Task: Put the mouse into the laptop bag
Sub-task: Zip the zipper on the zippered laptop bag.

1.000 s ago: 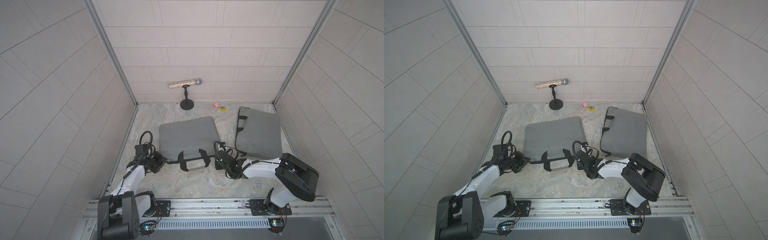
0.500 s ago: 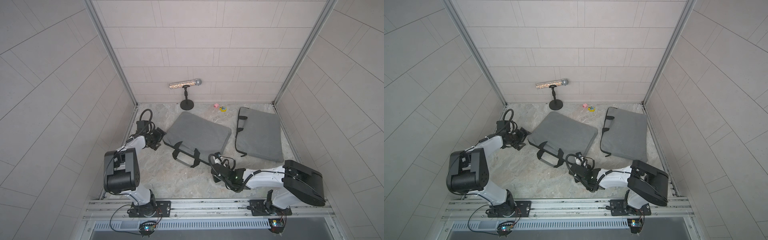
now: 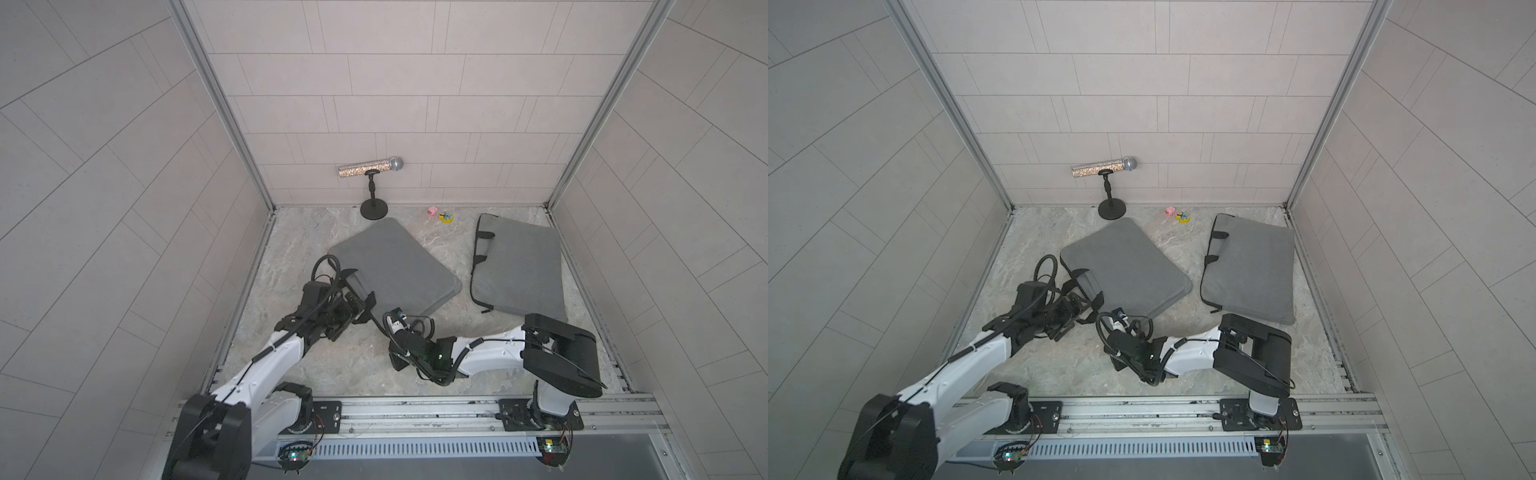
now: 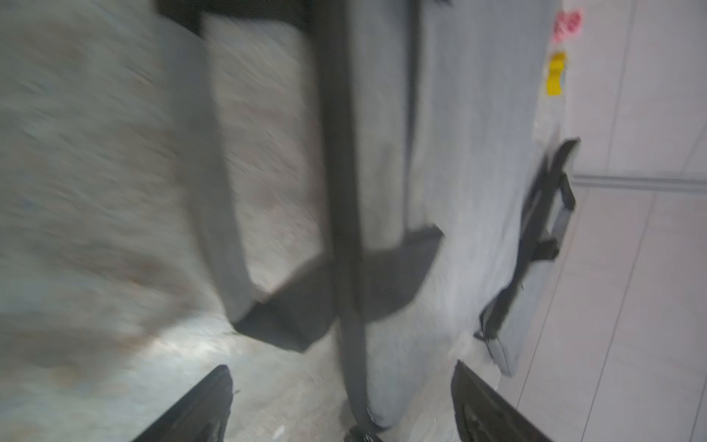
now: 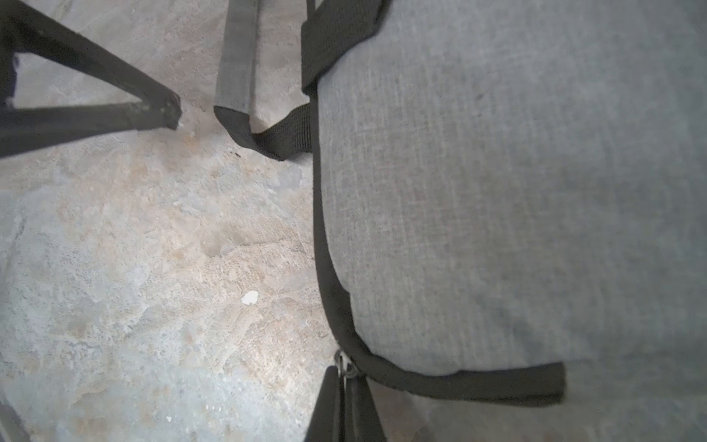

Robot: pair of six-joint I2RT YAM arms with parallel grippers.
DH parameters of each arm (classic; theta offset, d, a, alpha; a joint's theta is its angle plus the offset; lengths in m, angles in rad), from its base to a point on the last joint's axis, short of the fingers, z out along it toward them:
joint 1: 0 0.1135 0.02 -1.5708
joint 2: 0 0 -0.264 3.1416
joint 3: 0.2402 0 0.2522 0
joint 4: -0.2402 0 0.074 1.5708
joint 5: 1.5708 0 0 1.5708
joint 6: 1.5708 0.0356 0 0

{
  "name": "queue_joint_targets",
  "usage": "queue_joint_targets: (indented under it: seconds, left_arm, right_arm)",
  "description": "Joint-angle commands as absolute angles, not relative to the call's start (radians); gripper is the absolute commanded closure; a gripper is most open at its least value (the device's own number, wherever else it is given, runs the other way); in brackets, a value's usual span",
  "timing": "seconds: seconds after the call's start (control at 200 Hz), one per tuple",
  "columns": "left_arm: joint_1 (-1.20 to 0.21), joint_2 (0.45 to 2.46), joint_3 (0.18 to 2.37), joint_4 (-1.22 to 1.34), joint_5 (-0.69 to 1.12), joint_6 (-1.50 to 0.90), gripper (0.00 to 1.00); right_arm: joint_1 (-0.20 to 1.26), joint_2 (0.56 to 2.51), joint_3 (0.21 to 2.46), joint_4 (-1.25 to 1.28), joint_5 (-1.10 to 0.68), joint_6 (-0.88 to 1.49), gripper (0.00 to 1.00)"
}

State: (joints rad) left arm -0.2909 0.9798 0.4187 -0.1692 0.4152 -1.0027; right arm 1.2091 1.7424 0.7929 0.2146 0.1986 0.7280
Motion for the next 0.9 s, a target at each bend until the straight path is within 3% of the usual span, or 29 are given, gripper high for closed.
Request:
queue_joint_targets:
  seconds: [0.0, 0.36, 0.65, 0.716, 0.811, 0.891]
  left_arm:
    - [-0.4, 0.896, 0.322, -0.068, 0.326, -1.13, 0.07]
    - [-0.54, 0.875, 0.226, 0.068, 0.294, -1.228, 0.13]
    - [-0.554, 1.062, 0.213, 0.253, 0.356, -1.256, 0.32]
    - [-0.56, 1.104, 0.213, 0.285, 0.356, -1.259, 0.44]
    - [-0.559, 1.152, 0.229, 0.312, 0.374, -1.256, 0.72]
    - [-0.561, 1.165, 0.243, 0.302, 0.37, -1.243, 0.86]
  right_arm:
    - [1.222, 1.694, 0.756, 0.29, 0.174, 0.711, 1.0]
    - [1.273, 1.657, 0.711, 0.359, 0.185, 0.686, 1.0]
    - [1.307, 1.649, 0.709, 0.38, 0.207, 0.668, 1.0]
    - [1.314, 1.65, 0.709, 0.383, 0.213, 0.663, 1.0]
    - [1.316, 1.657, 0.703, 0.4, 0.213, 0.665, 1.0]
    - [1.316, 1.662, 0.698, 0.405, 0.207, 0.666, 1.0]
